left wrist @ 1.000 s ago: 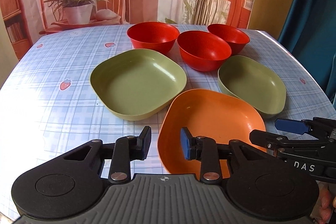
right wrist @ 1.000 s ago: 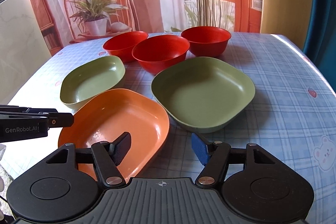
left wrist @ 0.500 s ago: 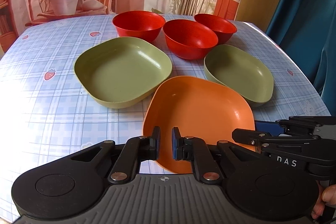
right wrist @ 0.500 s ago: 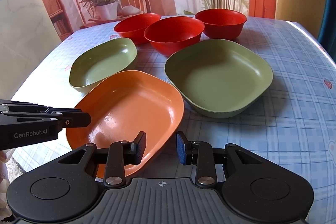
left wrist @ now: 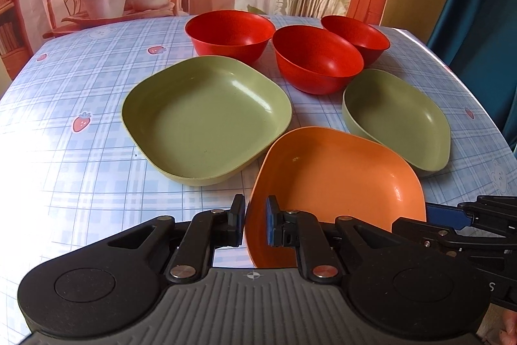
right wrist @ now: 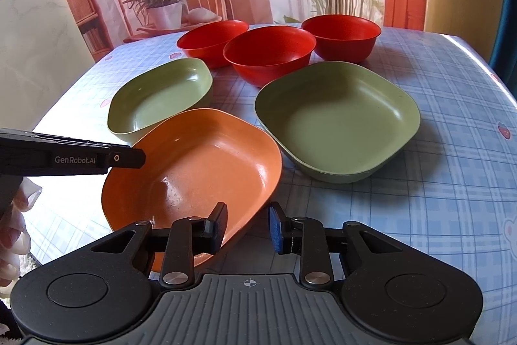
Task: Organize plates and bowls
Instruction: 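Close the left tool on the orange plate rim and lift it, then carry the orange plate with the left tool and lower it onto a green plate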
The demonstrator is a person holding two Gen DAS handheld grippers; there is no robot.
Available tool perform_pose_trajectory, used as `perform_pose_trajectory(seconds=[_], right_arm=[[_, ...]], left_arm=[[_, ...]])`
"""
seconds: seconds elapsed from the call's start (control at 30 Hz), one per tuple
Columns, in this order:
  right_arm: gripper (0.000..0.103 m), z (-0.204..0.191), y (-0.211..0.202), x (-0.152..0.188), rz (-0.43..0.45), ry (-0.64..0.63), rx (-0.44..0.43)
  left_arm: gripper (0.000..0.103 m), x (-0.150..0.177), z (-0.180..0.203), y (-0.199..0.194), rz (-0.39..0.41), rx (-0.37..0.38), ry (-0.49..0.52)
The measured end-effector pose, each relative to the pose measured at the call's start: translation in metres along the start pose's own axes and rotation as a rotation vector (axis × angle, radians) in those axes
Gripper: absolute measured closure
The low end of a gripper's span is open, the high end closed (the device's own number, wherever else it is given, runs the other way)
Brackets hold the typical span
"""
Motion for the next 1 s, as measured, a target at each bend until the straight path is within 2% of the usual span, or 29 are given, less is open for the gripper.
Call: perform_pose_trajectory(seconds=[0.2,0.33,0.57,0.7,0.8,1.0], right_arm=[[0.077,0.001,-0.003,-0.002,0.018,0.005,0.005],[0.077,-0.004,-0.007,-0.006,0.044,-0.036,0.022],[0.079,-0.036,-0.019,-0.024,0.163,-0.26,0.049],[0.081,-0.043,-0.011,-0.032,0.17,-0.311,0.059],[0.087,-0.04,-0.008,-0.036,0.162,-0.316,0.052],[0.089,-0.037,-0.013,-0.05,0.177,-0.309,0.047]], left_arm=[[0.089,0.013,0.001,-0.007,-0.032,0.046,-0.023],[0.089,0.023,-0.003,-0.012,-0.049,0.088,-0.069],[0.087,0.039,-0.012,-0.008,-0.053,0.07,-0.138],[0.087,0.042,-0.016,-0.01,-0.022,0.087,-0.177],[0.087,0.04,-0.019,-0.019,0.022,0.1,-0.194],[0.087,0.03,-0.016,-0.038,0.11,0.129,-0.166]])
Point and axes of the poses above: each gripper's, at about its wrist camera, not at the fingertips, and y roughly the way its jaws point, z to its right, x to its underside, the point moved 5 cm from there along y, roughly the way its jaws point, and after that the axes turned 12 degrees about x, right-handed, at the moved point
